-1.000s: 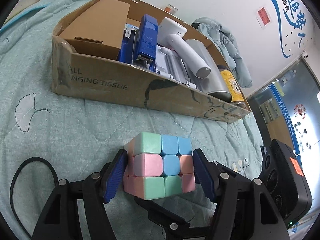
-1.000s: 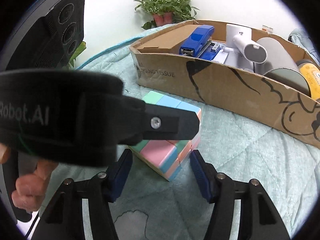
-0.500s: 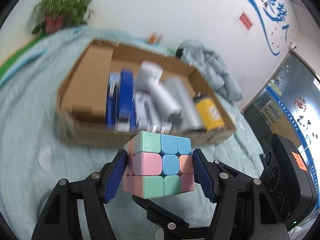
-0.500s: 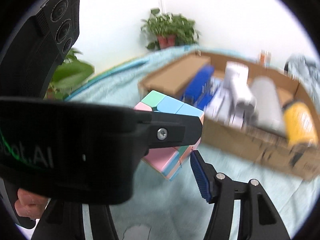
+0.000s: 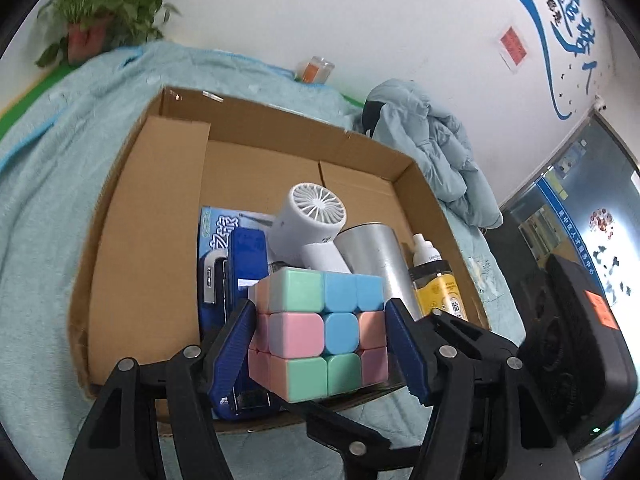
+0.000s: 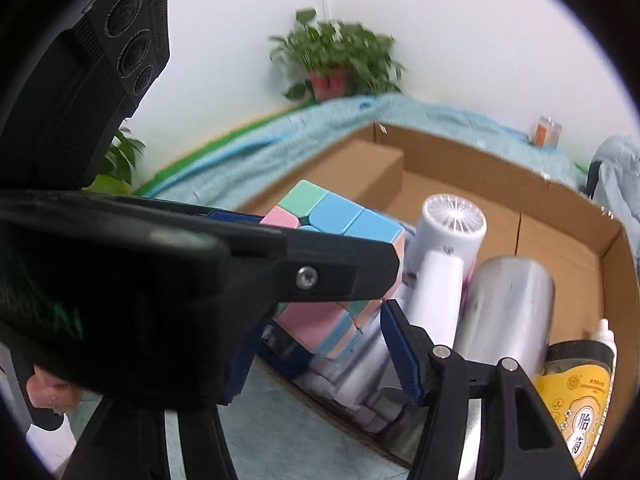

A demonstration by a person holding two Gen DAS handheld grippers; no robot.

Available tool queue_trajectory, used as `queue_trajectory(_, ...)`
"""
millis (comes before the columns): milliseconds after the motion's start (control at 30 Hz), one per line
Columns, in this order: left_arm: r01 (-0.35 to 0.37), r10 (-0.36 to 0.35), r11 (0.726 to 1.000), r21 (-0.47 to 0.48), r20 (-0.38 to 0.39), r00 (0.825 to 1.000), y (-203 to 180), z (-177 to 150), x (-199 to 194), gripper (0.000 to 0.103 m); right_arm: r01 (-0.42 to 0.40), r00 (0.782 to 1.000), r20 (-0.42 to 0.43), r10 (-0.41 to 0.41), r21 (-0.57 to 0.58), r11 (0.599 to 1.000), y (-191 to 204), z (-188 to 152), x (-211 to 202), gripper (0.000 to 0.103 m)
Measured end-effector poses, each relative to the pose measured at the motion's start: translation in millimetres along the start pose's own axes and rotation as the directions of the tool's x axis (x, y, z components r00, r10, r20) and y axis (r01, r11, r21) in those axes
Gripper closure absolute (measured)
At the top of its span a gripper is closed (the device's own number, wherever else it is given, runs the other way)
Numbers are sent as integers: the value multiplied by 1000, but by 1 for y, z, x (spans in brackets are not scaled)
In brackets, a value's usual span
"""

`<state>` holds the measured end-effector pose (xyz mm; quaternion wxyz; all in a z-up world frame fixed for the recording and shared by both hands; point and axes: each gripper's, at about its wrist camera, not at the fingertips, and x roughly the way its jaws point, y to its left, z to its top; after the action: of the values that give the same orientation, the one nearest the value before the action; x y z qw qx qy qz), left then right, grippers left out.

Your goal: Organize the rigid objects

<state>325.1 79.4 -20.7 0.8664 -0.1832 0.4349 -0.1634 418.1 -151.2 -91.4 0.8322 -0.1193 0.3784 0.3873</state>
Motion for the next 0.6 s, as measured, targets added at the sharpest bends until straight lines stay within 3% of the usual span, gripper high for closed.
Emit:
queue_trajectory(133,-46,43,998,48,65,997,-9,-9,-13,40,63,997,40,-63,-4,998,5,-6,-20,43)
queue_trajectory(200,-64,57,996,63,114,992,-13,-18,-28,29,117,990,77,-117,4,993,17,-27,-39,37)
queue_trajectory(267,-129,114,989,75,181,977,-16,-32,-48,17,137,982,119,-144,62,989,11,-42,-57,22)
queue_trajectory(367,-265,229,960,91,292,929,-24,-58,-67,0,154,973,142,-181,182,971,3,-75,-76,20)
queue_trajectory(400,-314,265,943,109,321,909,-27,-70,-71,1,177,969,136,-206,202,963,14,-84,-74,20)
queue_trajectory(500,-396,334,909,126,347,876,-35,-94,-72,1,266,950,89,-298,260,928,6,-117,-74,20)
queue_trajectory(600,-371,313,922,109,354,881,-41,-112,-73,1,300,944,42,-328,311,902,4,-140,-80,20)
